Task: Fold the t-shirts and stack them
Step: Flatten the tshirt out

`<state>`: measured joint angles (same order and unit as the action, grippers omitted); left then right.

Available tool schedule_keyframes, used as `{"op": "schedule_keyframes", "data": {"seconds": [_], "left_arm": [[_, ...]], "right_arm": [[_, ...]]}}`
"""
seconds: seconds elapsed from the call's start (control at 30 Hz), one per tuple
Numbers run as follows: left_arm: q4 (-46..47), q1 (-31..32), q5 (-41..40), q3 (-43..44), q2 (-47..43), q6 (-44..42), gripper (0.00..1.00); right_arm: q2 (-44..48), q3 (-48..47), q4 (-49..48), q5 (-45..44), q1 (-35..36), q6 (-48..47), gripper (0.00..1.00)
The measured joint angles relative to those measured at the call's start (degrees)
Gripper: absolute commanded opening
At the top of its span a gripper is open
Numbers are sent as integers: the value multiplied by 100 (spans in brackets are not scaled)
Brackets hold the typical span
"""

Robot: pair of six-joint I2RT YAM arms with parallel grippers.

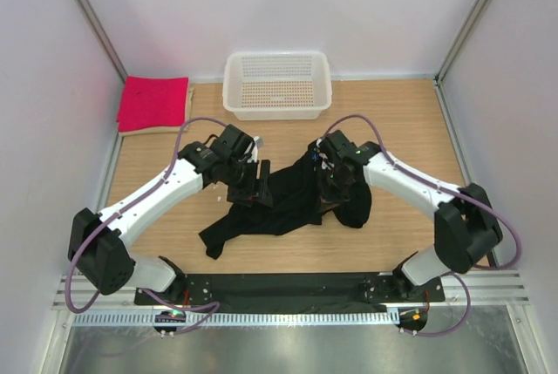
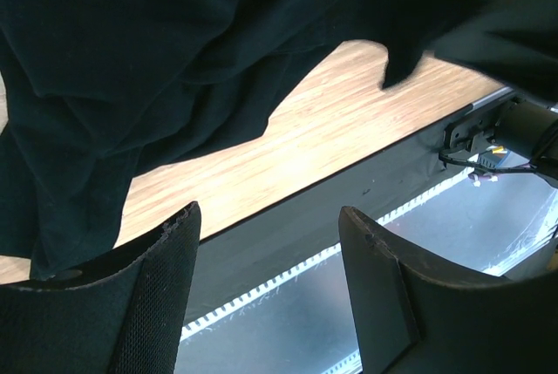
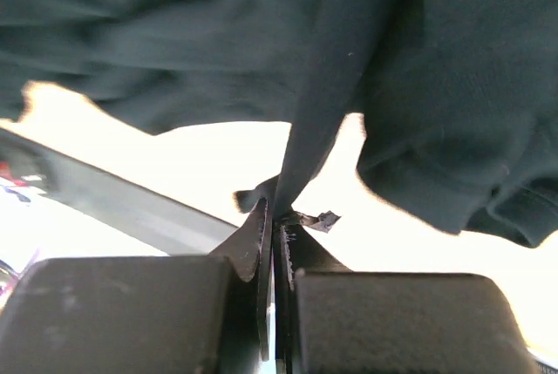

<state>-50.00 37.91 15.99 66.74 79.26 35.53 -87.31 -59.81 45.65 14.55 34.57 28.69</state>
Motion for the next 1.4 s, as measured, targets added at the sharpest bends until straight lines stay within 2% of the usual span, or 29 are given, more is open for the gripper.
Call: {"op": "schedule_keyframes", "data": {"seconds": [0.03,0.07,0.1,0.23,0.5,0.63,0.97,1.2,1.27,1.33,1.4], "left_arm": [[2,0,-2,0,0,0,66],[2,0,-2,0,0,0,66],[4,0,-2,0,0,2,66],[7,0,0,0,0,2,66],[2,0,2,-2,-57,0,67],[-2,0,2,-11,-184,0,67],[-221,0,-61,-136,-651,-17,68],[-393,0,-107,-350,-990,-17,68],[-409,0,-122,-413,-1062,-15,68],[-424,0,-131,-459,-1110,-15,68],[-437,0,-142,-485,-1152,-13,69]], "right_arm": [[177,-133,61,-35,9,7,5],[345,-280,94,-52,11,17,34],[490,-413,90,-72,9,68,38],[732,-527,66,-164,55,109,43],[599,354,-157,-664,496,658,51],[511,496,-431,-844,719,911,55],[-719,15,-859,-1394,1537,1060,54],[-1172,-496,-872,-1853,1582,1058,51],[-1296,-640,-824,-1991,1582,1054,47],[-1405,-748,-774,-2114,1582,1049,29],[-1478,-809,-706,-2216,1582,1043,17]]}}
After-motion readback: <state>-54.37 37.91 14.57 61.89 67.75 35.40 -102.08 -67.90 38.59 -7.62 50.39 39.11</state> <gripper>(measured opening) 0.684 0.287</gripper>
